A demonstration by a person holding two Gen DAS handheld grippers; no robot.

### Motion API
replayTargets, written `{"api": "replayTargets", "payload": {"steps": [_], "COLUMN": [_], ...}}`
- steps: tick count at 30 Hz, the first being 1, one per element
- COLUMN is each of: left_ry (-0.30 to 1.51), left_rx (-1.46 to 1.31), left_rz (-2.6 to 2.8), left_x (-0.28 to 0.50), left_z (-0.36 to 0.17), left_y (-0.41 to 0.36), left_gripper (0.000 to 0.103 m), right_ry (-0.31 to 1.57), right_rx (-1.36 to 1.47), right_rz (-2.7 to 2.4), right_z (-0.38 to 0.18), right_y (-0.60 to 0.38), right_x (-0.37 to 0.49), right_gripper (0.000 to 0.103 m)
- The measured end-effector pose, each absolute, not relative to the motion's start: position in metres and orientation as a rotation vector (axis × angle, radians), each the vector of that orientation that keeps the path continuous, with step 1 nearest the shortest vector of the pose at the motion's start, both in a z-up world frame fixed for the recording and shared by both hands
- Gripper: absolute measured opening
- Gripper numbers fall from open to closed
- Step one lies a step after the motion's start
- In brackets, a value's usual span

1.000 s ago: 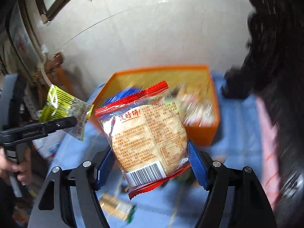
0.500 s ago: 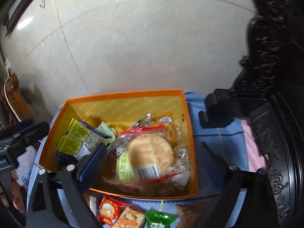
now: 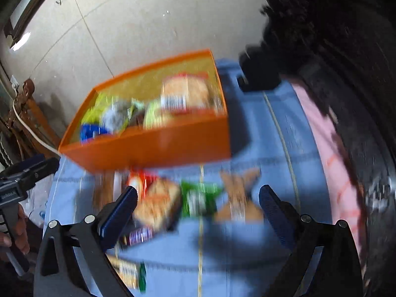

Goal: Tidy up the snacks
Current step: 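Grasp the cracker sandwich pack with left tool while right tool grasps brown nut bag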

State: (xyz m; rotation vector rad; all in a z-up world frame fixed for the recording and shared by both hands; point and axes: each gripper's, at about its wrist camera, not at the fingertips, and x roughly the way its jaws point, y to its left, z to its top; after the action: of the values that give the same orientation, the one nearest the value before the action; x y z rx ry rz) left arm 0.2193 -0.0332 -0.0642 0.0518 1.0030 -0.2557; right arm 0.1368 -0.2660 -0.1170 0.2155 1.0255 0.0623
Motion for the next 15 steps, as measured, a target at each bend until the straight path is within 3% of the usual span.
{"api": "replayTargets", "payload": {"steps": [15], "left_ry": [1.325], "left_rx": [0.090], "left_rz": [-0.283], "left_x": [0.133], "left_z": [-0.168], "left_y": [-0.079], "left_gripper": [0.098], "right_ry": [1.185], "right_rx": [0.291], "right_rz": [0.096], "right_z": [-0.171], "right_y": [-0.259], "right_x": [0.052], "right_gripper": [0.099]}}
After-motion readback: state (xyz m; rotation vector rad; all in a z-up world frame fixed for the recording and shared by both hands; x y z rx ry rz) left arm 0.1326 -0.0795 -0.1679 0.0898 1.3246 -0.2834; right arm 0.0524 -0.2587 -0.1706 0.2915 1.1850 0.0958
